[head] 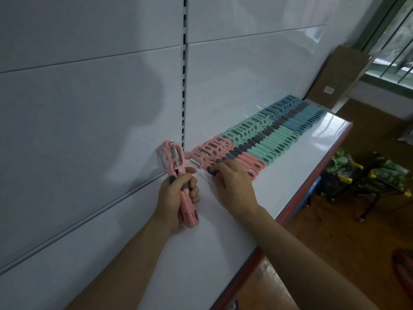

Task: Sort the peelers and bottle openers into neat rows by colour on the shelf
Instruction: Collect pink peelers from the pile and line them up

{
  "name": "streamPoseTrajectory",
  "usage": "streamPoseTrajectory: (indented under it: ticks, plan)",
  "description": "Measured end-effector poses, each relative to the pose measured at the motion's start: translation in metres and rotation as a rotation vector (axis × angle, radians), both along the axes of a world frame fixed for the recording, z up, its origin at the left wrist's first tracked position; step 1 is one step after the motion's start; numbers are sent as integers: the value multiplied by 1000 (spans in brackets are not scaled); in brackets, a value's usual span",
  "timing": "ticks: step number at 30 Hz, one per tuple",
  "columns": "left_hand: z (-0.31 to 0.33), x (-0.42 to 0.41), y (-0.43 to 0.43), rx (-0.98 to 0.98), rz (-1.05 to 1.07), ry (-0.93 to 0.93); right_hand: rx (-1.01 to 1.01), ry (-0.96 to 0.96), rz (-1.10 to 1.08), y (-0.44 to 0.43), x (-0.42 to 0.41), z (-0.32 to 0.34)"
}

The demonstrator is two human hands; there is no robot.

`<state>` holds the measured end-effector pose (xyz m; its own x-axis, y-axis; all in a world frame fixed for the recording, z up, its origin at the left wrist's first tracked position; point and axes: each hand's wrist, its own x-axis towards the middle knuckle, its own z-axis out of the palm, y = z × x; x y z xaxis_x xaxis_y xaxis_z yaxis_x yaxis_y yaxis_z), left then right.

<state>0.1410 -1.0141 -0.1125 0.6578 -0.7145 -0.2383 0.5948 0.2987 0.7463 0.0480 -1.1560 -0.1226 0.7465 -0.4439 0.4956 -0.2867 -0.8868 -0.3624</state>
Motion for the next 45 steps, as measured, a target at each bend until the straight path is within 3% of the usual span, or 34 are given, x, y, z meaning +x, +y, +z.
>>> streamPoseTrajectory:
  ticks: [12, 16, 19, 22, 26, 30, 33, 38, 45]
  plan:
    - [-6, 4, -1, -80, -74, 53, -37, 34, -75, 1, 6, -8]
    - [-6, 2, -4, 84, -4, -12, -10, -81, -76, 8, 2, 0]
    - [-8, -2, -6, 129, 53, -188, 329, -228, 7, 27, -5, 15]
    - [-7, -4, -7, 126, 51, -244, 744, -267, 103, 44, -12, 18]
    - [-4, -5, -7, 117, 75, -215, 875, -277, 128, 46, -18, 12]
    - [-1, -8, -9, 93, 131, -202, 748, -327, -47, 45, -21, 7]
    - [-2, -5, -9, 72, 177, -124, 528, -283, -163, 35, -21, 7]
    - [-1, -4, -4, 54, 96, -101, 121, -51, -70, 16, -12, 10]
    - [0, -4, -4, 49, 98, -83, -42, 11, 10, 14, -3, -10]
